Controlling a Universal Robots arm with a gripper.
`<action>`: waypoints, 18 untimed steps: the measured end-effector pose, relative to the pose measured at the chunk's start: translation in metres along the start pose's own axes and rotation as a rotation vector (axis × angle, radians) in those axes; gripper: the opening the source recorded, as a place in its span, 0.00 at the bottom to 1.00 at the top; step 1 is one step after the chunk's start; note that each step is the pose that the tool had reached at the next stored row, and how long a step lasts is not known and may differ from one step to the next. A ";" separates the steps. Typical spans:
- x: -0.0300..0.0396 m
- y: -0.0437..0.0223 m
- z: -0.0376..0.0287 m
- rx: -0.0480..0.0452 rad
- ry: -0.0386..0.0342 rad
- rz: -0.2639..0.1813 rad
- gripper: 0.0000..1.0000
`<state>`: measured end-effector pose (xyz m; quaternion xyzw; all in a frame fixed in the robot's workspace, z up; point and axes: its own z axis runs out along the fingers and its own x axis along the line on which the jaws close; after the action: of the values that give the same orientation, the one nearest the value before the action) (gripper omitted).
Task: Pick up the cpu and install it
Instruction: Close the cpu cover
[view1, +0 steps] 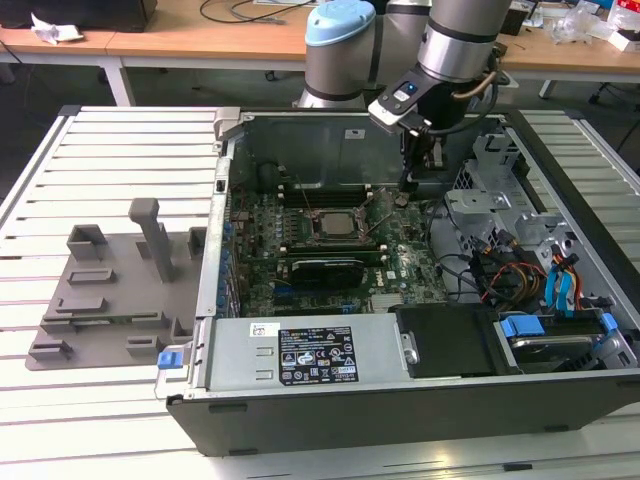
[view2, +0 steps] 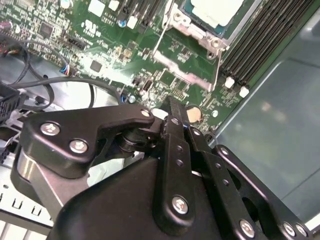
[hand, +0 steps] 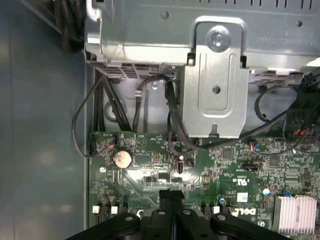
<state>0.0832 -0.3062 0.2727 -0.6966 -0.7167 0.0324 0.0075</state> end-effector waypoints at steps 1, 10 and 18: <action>0.0001 -0.0036 0.0005 0.0000 0.0000 0.000 0.11; 0.0013 -0.0046 0.0130 -0.0008 -0.0108 -0.029 0.11; 0.0022 -0.0162 0.0235 -0.0015 -0.0123 -0.043 0.11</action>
<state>0.0656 -0.3053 0.2501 -0.6808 -0.7316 0.0360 0.0033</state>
